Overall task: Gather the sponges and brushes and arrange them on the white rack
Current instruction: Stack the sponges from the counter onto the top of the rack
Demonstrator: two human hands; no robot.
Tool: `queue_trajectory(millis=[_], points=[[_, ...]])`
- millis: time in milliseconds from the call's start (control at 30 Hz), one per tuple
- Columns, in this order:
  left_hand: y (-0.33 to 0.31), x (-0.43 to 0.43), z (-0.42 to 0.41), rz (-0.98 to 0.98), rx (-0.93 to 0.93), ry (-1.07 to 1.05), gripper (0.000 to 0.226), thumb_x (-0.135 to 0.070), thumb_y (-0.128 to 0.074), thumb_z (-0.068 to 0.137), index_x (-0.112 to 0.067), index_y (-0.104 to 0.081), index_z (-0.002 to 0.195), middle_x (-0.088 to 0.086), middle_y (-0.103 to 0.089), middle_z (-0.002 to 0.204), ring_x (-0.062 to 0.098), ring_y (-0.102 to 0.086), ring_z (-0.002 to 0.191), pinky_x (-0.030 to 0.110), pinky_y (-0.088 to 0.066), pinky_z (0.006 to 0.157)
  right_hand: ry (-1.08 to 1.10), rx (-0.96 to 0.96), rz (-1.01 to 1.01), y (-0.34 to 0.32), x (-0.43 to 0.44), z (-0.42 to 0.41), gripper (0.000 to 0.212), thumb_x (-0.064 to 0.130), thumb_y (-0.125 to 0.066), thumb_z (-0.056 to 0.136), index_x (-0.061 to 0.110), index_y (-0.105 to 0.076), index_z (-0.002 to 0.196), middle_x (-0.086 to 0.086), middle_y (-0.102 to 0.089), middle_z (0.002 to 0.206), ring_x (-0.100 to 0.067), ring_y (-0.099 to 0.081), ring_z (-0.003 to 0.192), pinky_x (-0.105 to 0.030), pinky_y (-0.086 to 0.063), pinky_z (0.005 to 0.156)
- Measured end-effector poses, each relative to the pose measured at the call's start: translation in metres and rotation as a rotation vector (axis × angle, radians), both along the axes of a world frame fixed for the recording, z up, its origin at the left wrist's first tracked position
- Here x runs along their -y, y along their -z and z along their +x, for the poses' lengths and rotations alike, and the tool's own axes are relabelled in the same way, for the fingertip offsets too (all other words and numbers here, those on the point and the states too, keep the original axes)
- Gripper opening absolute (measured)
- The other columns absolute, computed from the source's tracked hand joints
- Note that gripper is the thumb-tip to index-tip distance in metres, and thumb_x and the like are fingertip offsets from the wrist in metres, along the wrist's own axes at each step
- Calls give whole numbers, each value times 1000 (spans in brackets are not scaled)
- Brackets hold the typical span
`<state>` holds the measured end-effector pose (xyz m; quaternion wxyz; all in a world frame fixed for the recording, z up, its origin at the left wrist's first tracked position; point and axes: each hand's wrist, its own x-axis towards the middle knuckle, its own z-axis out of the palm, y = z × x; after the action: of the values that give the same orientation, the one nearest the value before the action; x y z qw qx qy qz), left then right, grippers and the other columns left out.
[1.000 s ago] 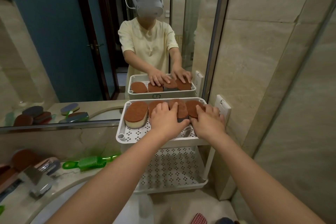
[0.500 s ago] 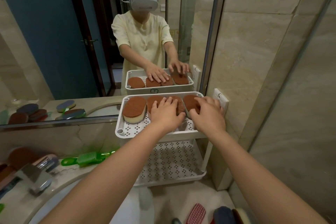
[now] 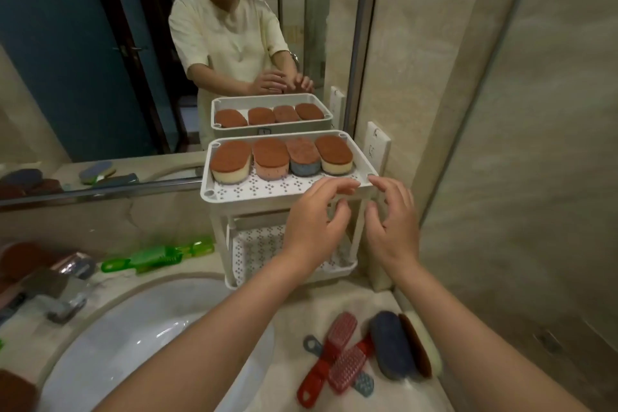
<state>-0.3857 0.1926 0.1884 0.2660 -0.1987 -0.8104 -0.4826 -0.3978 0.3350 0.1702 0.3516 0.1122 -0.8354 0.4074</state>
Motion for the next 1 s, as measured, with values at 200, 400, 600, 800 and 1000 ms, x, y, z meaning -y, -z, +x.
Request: queue_trajectory(millis=[200, 400, 600, 800, 1000], points=[[54, -19, 33, 26, 216, 55, 31, -18, -51, 89, -41, -61, 106, -24, -60, 103, -5, -59, 98, 21, -52, 83, 12, 171, 35, 51, -30, 50, 39, 7, -54, 85, 18, -58, 122, 5, -56, 118, -11, -48, 114, -29, -41, 97], [110, -36, 55, -26, 634, 174, 32, -15, -54, 91, -39, -60, 110, -17, -65, 109, -2, -59, 105, 27, -50, 93, 72, 418, 92, 101, -62, 91, 43, 7, -55, 84, 20, -56, 125, 4, -53, 124, -15, -47, 119, -25, -37, 99], [157, -57, 67, -16, 919, 209, 35, -9, -49, 93, -24, -54, 124, -2, -63, 112, 10, -60, 99, 33, -50, 94, 145, 765, 131, 142, -83, 111, 56, 12, -57, 85, 17, -45, 139, -6, -48, 137, -24, -45, 126, -35, -39, 104], [190, -83, 69, 22, 1130, 201, 48, -8, -52, 91, -13, -45, 138, 8, -54, 135, 19, -51, 124, 39, -43, 105, 130, 931, 161, 166, -93, 117, 69, 12, -59, 87, 11, -28, 148, -10, -32, 152, -29, -30, 138, -34, -28, 110], [200, -96, 71, 4, 1245, 173, 65, -17, -54, 90, -12, -26, 149, 5, -39, 148, 22, -41, 134, 36, -35, 111, 155, 954, 258, 176, -93, 115, 74, 17, -57, 89, 13, -20, 153, -7, -23, 159, -30, -26, 141, -37, -25, 114]])
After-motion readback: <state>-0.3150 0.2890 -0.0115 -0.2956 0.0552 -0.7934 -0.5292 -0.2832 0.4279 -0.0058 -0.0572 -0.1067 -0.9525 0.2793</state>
